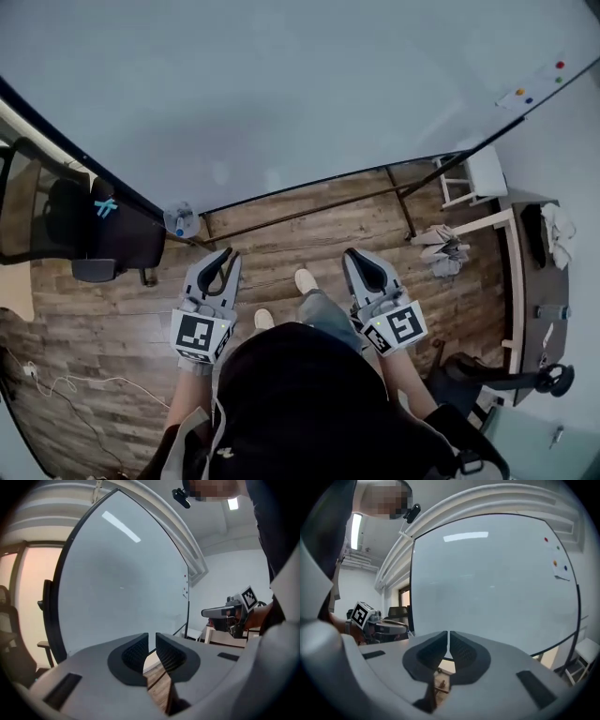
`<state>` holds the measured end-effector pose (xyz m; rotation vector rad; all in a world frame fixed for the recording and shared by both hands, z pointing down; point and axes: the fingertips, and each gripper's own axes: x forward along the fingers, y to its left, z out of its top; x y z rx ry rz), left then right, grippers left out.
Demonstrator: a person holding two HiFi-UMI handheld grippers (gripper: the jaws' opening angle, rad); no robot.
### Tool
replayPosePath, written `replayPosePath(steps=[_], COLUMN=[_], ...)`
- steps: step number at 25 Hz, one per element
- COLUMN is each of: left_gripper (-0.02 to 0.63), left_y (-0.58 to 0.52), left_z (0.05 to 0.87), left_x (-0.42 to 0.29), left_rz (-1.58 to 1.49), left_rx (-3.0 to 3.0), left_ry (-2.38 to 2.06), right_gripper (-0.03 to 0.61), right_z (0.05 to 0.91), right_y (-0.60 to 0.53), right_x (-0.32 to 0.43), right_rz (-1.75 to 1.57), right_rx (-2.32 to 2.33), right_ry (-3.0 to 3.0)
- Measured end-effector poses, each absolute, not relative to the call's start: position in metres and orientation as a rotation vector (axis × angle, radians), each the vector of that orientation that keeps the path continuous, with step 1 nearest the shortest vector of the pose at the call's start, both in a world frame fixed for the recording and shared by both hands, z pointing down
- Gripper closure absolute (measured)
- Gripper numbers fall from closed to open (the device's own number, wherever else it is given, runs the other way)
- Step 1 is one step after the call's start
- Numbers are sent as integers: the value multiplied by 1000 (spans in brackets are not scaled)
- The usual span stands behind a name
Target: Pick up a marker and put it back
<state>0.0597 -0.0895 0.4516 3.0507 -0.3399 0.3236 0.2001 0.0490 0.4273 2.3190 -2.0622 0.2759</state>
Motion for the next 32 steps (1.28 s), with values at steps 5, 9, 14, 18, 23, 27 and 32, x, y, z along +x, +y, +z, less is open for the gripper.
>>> replayPosePath(steps=[5, 9, 14, 18, 23, 27, 32], left_gripper=[572, 571, 567, 556, 545, 533, 514], left_y=[-115, -119, -133, -139, -153, -167, -184], left_z=[448, 449, 464, 470, 476, 482, 488], left_x=[52, 44, 31, 21, 4, -10, -17], left_rz=[351, 326, 307, 304, 314, 329, 325], left_rx=[2989, 2944, 2882, 2825, 2771, 2727, 2700], left_ry=[-602, -751, -904, -1042, -1198, -1312, -1364], right_gripper=[551, 551, 551, 551, 551, 551, 551], right_z=[422, 412, 412, 415, 420, 421, 422], right_y=[-13, -41, -75, -85, -94, -97, -96], right_x=[211, 208, 202, 203, 199, 200, 207], right_rz=[263, 228, 215, 225, 234, 240, 243], right_rx=[2073, 1919, 1785, 1713, 1662, 1659, 1687], right_ry=[-2256, -2367, -2450, -2487, -2504, -2501, -2467])
